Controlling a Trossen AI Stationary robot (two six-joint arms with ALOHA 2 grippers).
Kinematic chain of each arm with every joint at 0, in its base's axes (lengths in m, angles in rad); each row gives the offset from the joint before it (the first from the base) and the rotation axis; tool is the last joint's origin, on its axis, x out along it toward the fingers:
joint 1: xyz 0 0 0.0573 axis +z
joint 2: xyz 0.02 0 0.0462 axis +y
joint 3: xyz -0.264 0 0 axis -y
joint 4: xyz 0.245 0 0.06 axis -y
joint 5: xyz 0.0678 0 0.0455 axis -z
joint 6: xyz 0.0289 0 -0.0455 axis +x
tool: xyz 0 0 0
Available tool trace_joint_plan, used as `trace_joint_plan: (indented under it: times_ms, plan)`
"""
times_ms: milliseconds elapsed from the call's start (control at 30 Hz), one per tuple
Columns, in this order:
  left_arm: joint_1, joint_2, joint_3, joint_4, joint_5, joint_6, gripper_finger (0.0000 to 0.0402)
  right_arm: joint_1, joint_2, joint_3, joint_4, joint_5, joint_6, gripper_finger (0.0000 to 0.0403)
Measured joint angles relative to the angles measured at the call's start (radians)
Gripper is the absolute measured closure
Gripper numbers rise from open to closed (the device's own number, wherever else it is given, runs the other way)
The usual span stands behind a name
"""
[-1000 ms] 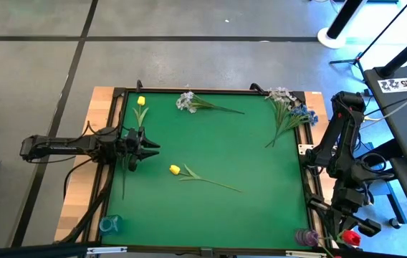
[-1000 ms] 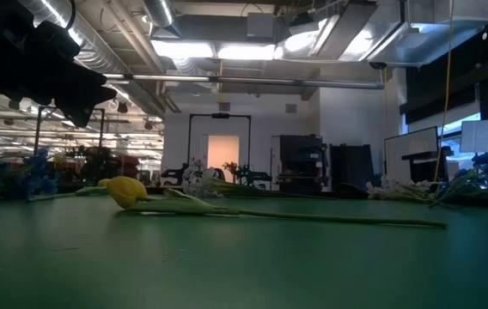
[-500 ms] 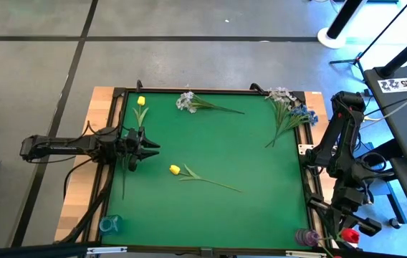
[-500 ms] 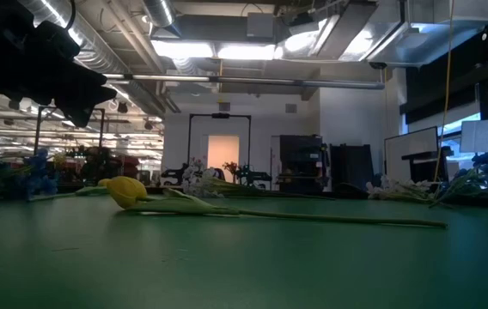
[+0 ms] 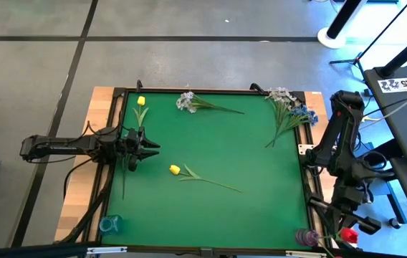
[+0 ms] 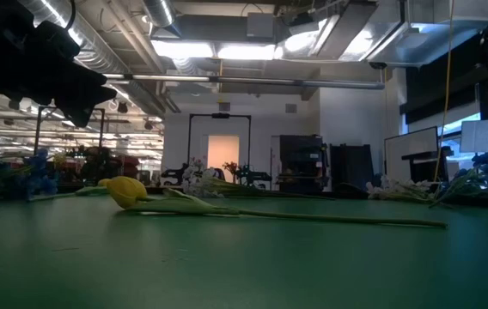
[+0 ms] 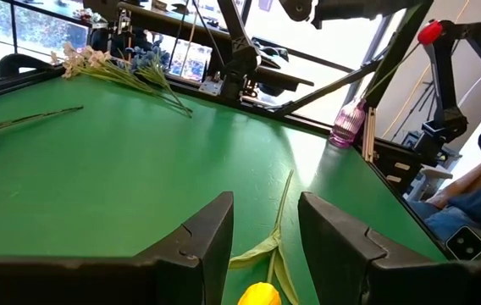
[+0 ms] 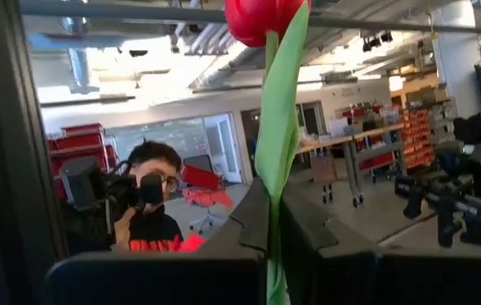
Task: Sort flowers into vase by color
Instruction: Put the red flower into the purple vase, then put the right blue flowers into the purple vase
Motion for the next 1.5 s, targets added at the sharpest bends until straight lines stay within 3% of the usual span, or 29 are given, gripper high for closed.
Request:
trace_joint_plan:
  times_ms: [333, 600, 700, 867, 967, 1167, 1300, 1400, 1500]
  plan:
    - [0.000, 0.000, 0.000, 0.000, 0.000, 0.000, 0.0269, 0.000, 0.102, 0.000, -0.069, -0.017, 0.025, 0.0381]
    - [0.000, 0.000, 0.000, 0.000, 0.000, 0.000, 0.0269, -0.001, 0.127, 0.039, -0.187, -0.004, 0.144, 0.0304]
    - [0.000, 0.000, 0.000, 0.000, 0.000, 0.000, 0.0269, -0.001, 0.118, 0.143, -0.384, -0.039, 0.178, 0.0268]
    - [0.000, 0.000, 0.000, 0.000, 0.000, 0.000, 0.0269, -0.001, 0.120, 0.399, -0.946, -0.067, 0.367, 0.0227]
    - [0.000, 0.000, 0.000, 0.000, 0.000, 0.000, 0.0269, -0.001, 0.124, 0.538, -1.231, -0.087, 0.518, 0.0216]
    - [0.000, 0.000, 0.000, 0.000, 0.000, 0.000, 0.0269, 0.000, 0.124, 0.759, -1.585, -0.075, 0.666, 0.0212]
    - [0.000, 0.000, 0.000, 0.000, 0.000, 0.000, 0.0269, -0.001, 0.123, 0.862, -1.733, 0.077, 0.665, 0.0212]
    - [0.000, 0.000, 0.000, 0.000, 0.000, 0.000, 0.0269, -0.011, 0.123, 0.891, -1.775, 0.314, 0.591, 0.0212]
    - [0.000, 0.000, 0.000, 0.000, 0.000, 0.000, 0.0269, -0.090, 0.132, 0.890, -1.768, 0.562, 0.531, 0.0212]
